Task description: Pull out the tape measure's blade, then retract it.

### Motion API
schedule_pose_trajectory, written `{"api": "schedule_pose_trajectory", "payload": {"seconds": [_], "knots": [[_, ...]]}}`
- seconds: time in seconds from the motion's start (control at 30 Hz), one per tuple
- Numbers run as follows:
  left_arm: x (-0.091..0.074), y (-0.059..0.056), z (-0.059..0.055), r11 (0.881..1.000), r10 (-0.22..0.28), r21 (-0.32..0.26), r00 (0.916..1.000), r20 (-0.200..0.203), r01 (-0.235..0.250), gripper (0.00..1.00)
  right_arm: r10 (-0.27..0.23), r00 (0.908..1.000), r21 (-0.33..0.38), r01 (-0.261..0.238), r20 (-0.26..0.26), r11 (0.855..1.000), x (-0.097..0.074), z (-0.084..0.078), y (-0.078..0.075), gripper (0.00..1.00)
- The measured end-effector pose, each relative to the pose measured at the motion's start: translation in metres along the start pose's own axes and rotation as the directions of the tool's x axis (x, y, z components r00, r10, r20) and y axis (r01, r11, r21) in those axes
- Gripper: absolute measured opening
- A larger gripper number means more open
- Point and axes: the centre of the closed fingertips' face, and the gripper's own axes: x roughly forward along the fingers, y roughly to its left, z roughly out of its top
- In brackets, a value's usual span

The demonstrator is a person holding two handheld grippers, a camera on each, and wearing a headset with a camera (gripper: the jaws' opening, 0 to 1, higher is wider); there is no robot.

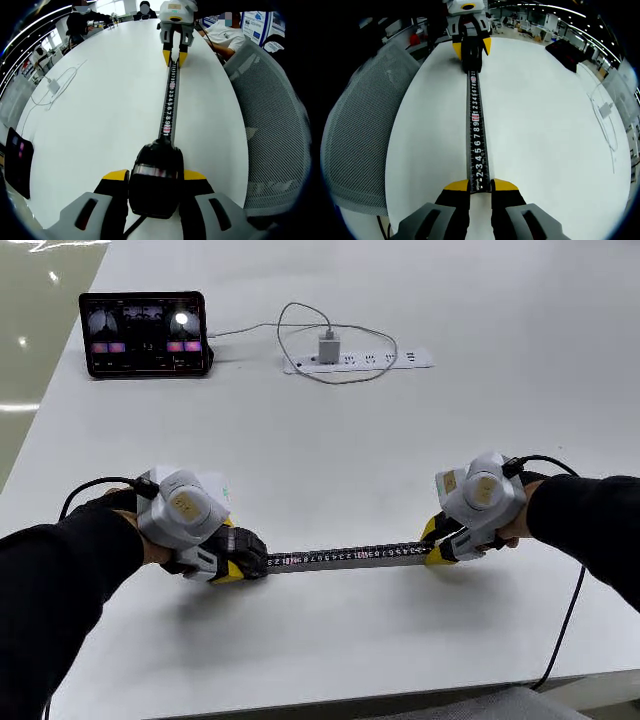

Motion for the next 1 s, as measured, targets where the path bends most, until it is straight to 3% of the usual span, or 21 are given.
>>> {"api": "schedule_pose_trajectory", "payload": {"seconds": [0.37,0.67,0.83,1.0], "knots": [[-0.001,-0.001,-0.003,0.999,-0.025,0.027,0.9990,-0.037,0.026,0.34,0.000,1.0000,-0.008,0.000,-0.007,1.000,0.001,-0.001,0.002,0.14],[-0.005,0.001,-0.001,0.999,-0.019,0.035,0.9989,-0.043,0.020,0.41,0.021,0.9990,-0.024,-0.022,-0.038,0.999,-0.003,-0.005,0.008,0.21],[-0.007,-0.004,-0.006,0.998,-0.034,0.042,0.9973,-0.065,0.037,0.47,0.019,0.9989,-0.034,-0.021,-0.044,0.999,-0.006,-0.008,0.010,0.22],[-0.013,-0.008,-0.006,0.998,-0.044,0.041,0.9971,-0.062,0.047,0.50,0.022,0.9985,-0.040,-0.024,-0.050,0.999,-0.010,-0.005,0.011,0.29]]}}
